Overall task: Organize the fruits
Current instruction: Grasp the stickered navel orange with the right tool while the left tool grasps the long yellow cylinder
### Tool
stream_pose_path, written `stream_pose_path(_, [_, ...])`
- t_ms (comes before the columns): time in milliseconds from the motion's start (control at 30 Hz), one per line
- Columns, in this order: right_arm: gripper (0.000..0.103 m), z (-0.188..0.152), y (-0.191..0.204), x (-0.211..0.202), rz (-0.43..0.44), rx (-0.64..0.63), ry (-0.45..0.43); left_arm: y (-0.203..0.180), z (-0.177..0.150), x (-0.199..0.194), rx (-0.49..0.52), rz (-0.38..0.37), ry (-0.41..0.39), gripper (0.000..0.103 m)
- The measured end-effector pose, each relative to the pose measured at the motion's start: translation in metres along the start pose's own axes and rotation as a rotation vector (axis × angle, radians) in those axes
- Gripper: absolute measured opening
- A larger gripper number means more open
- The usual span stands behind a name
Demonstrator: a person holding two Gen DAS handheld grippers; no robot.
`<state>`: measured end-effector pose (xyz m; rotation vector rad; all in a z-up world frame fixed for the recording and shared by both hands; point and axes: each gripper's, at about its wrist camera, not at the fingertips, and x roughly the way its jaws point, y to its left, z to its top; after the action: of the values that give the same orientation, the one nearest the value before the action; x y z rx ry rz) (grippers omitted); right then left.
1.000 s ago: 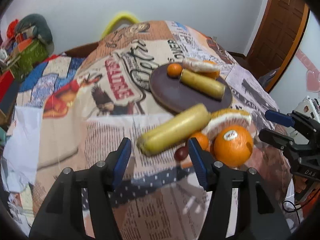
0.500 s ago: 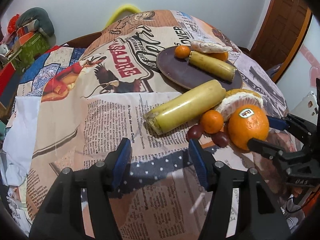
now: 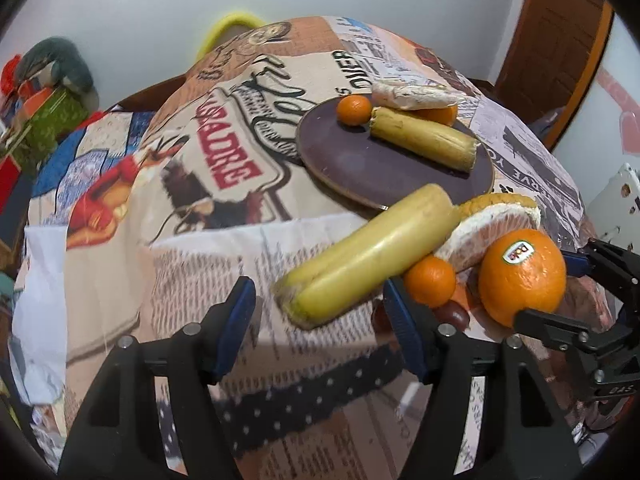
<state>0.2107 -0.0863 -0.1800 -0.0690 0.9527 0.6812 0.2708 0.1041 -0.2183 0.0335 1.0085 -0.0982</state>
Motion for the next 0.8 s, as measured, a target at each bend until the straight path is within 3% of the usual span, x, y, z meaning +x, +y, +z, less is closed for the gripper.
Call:
stream_pose_path(167, [0.064,-0.004,-0.011,-0.011,-0.002,0.028,-0.016,-0.01,0.01,0.008,0.051,-0.034,0.009,0.073])
stream_pose_path(300, [0.064,-0.008,-0.021,-0.021,-0.025,0.037,-0.029,-0.014,0.016,0.012,0.089,-0.008,-0.015,0.074])
stream_pose_path(567, [0.064,-0.014,-0.048,-0.039,-0.075,0.093,-0.054,-0.007,0.023,0.026,0.075,0.008,-0.026,0.071])
stream_pose_path(667, [0.064,-0.016,-0.057,-0.042,-0.086,0.117,-0.06,-0.007,0.022,0.027,0.081,0.041,-0.038,0.062])
stream_pose_path(800, [0.064,-0.017,-0.062,-0.046,-0.094,0.13,-0.068,-0.001,0.016,0.022,0.053,0.03,-0.037,0.047])
